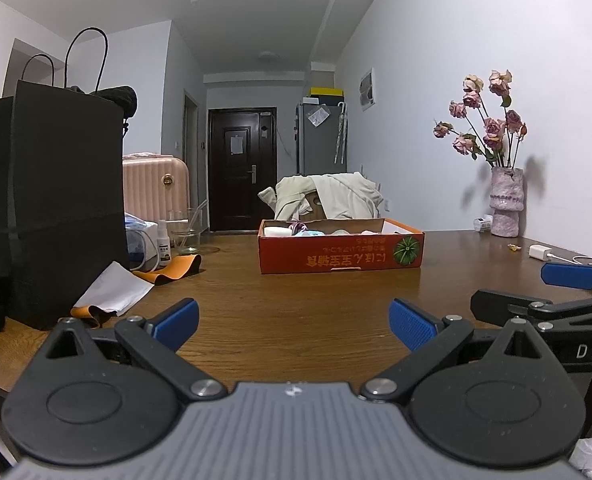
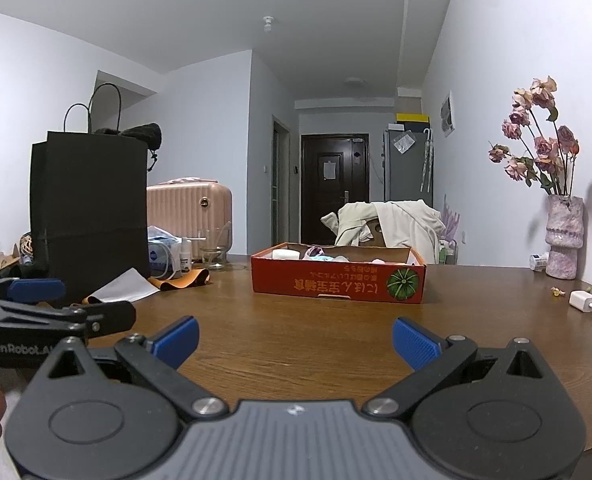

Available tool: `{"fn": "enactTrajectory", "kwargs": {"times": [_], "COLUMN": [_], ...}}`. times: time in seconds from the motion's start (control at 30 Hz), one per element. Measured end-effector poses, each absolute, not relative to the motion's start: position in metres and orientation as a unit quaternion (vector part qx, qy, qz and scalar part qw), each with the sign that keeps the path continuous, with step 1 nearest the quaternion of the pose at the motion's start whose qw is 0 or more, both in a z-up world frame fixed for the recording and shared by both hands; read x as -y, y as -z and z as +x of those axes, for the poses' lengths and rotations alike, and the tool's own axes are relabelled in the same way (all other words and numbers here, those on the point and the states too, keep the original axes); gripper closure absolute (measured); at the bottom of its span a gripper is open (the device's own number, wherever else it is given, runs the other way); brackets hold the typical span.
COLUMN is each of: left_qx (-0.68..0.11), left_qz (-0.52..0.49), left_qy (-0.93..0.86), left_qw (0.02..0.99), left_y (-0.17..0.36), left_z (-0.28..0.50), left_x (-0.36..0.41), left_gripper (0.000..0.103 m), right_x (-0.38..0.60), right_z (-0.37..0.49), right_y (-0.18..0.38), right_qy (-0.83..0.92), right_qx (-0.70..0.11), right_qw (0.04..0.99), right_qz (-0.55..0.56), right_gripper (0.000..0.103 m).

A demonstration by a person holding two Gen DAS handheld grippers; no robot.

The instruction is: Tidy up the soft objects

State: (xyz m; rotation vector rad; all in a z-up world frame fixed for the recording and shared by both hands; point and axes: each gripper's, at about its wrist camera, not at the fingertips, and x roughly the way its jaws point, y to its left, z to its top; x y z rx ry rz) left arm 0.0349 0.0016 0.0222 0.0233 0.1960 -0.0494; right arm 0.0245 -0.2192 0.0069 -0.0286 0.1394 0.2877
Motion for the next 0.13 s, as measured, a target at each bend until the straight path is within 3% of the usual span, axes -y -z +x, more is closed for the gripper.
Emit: {"fn": "enactTrajectory", "kwargs": {"times": [0.13], "left_qx": [-0.097], "left_qz": [0.008], "left_qy": [0.025], "left_qw": [0.995], "left_y": [-0.0250], "left_z": [0.0364], "left_x": [-0.0033], "left_gripper": [0.000], "right_x": [0.2168], "right_z": [0.0270], "right_y": [-0.0080], "right_qy": [-0.146], "right_qx": [-0.073], "right_qw": [0.987], "right_qz": [-0.015], "right_gripper": [0.000]}}
